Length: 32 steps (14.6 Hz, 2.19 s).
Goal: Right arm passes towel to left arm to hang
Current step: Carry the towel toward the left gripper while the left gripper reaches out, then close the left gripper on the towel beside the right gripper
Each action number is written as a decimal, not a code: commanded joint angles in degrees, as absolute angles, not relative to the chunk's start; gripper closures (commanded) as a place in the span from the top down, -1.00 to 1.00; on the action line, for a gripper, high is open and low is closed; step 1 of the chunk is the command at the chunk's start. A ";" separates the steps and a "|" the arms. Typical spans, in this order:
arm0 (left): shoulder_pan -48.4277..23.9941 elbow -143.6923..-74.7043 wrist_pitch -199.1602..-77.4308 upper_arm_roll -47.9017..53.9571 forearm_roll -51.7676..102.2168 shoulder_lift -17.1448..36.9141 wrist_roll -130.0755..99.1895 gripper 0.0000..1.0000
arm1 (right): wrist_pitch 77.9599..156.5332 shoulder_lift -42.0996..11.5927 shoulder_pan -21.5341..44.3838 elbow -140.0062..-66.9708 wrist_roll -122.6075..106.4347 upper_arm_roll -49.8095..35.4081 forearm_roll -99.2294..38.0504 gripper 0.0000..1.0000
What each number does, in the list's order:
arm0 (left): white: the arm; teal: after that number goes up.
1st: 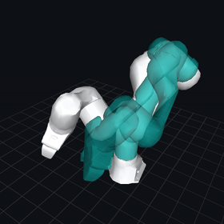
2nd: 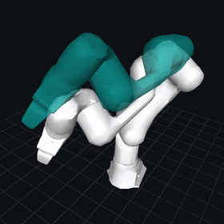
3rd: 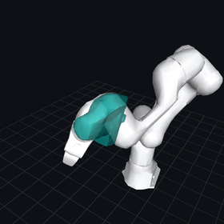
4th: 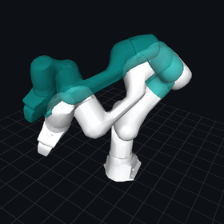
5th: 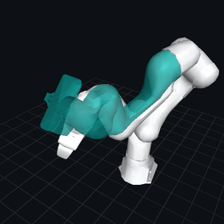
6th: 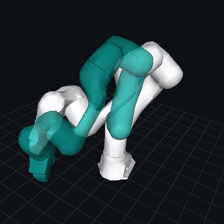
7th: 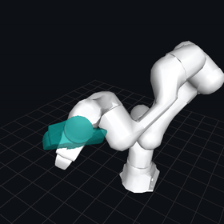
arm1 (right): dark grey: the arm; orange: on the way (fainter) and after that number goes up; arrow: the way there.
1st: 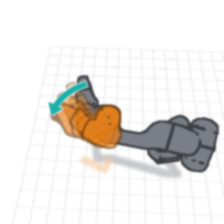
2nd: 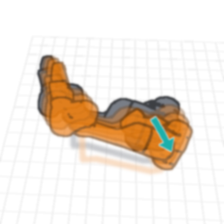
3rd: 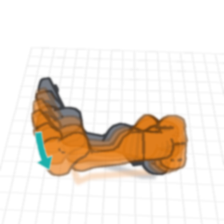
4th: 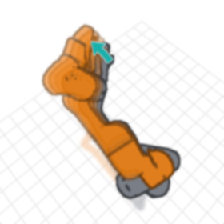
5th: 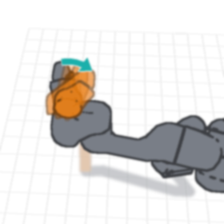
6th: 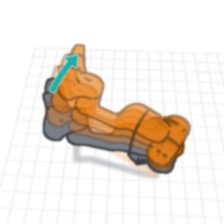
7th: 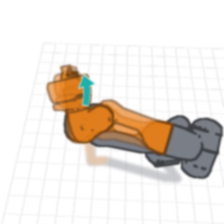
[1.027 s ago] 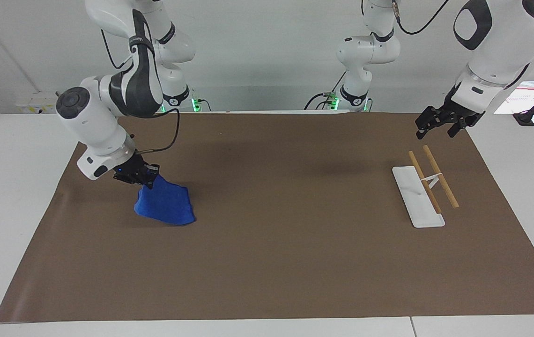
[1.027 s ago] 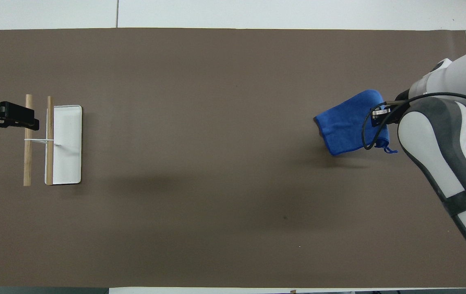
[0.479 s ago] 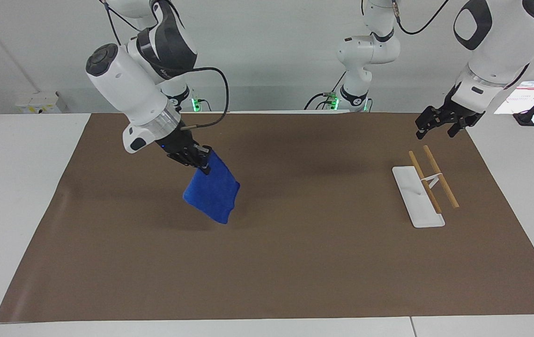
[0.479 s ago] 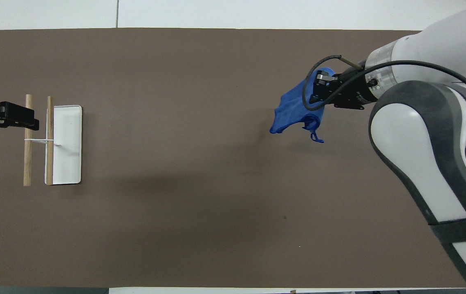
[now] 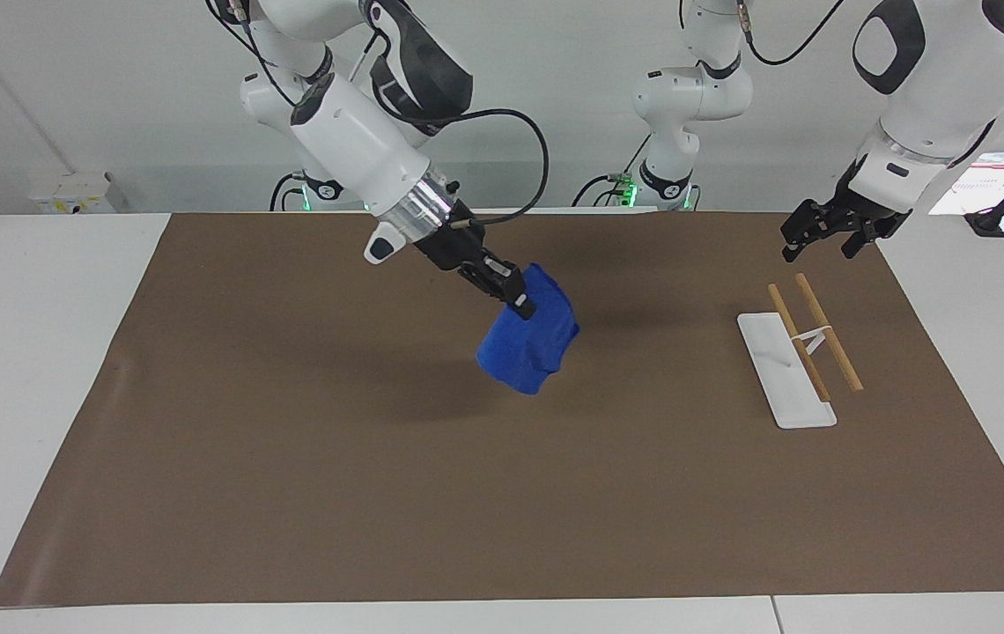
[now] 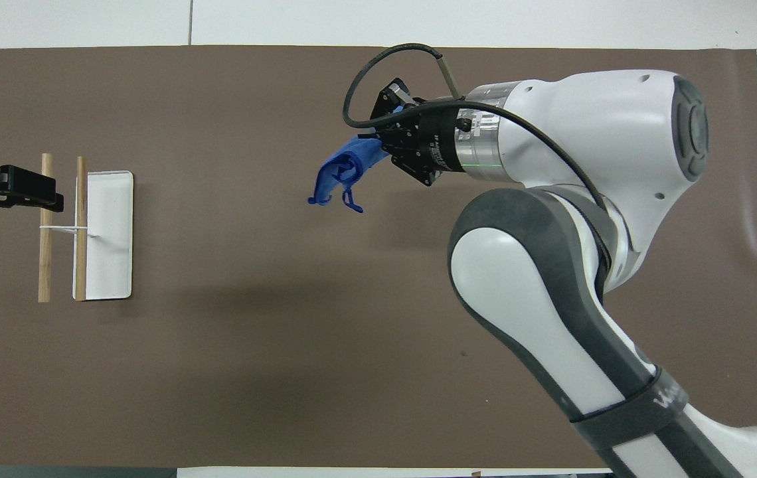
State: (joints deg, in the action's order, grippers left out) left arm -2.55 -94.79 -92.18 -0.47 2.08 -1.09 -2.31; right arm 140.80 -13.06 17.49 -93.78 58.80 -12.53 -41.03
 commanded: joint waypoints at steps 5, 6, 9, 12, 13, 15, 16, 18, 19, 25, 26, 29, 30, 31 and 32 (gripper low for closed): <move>-2.11 -96.24 -92.20 -0.35 2.72 -2.55 -2.20 1.00 | 154.31 -15.38 24.77 -93.78 65.74 -12.74 -53.23 -1.00; -2.11 -96.24 -92.20 -0.35 2.72 -2.46 -2.20 1.00 | 155.55 -15.64 25.31 -93.61 65.74 -12.74 -54.39 -1.00; -1.93 -96.33 -91.32 -0.53 2.72 -2.64 -2.20 1.00 | 156.27 -16.26 25.75 -91.85 65.83 -12.74 -58.08 -1.00; -2.20 -97.55 -91.75 -0.44 2.72 -3.33 -2.81 1.00 | 158.20 -16.61 27.24 -91.76 67.40 -12.74 -59.33 -1.00; -2.55 -98.69 -92.63 -0.35 2.72 -3.60 -3.16 1.00 | 158.20 -16.61 27.59 -91.76 67.85 -12.74 -59.15 -1.00; -2.90 -100.19 -96.49 0.08 2.90 -4.04 -6.04 1.00 | 158.29 -16.61 28.65 -91.76 67.94 -12.74 -59.33 -1.00; -3.16 -100.63 -96.68 0.26 2.99 -4.04 -8.41 1.00 | 158.29 -16.61 28.83 -91.76 68.20 -12.74 -59.33 -1.00; -4.48 -100.63 -97.64 0.26 5.78 -3.43 -11.93 1.00 | 158.29 -16.52 29.61 -91.76 68.29 -12.74 -59.59 -1.00; -4.13 -100.55 -99.04 0.26 9.02 -2.82 -15.17 1.00 | 158.29 -16.52 29.88 -91.76 68.29 -12.74 -59.68 -1.00; -4.66 -106.42 -106.34 0.26 21.27 -1.67 -43.64 1.00 | 158.29 -16.52 29.97 -91.76 68.29 -12.74 -59.59 -1.00; -4.66 -108.00 -107.39 0.35 21.44 -2.54 -48.29 1.00 | 158.29 -16.52 29.97 -91.76 68.29 -12.74 -59.59 -1.00; -6.33 -112.92 -112.56 0.44 24.07 -4.56 -64.71 1.00 | 158.29 -16.52 29.97 -91.84 68.20 -12.74 -59.41 -1.00; -6.42 -114.24 -114.59 0.44 25.74 -5.09 -69.13 1.00 | 158.29 -16.52 29.97 -91.85 68.12 -12.74 -59.41 -1.00; -6.94 -115.30 -115.91 0.44 26.80 -5.45 -72.04 1.00 | 158.29 -16.52 29.88 -91.85 68.12 -12.66 -59.41 -1.00; -8.51 -116.62 -117.41 0.44 27.50 -5.88 -74.33 1.00 | 158.29 -16.52 29.80 -91.85 68.12 -12.66 -59.33 -1.00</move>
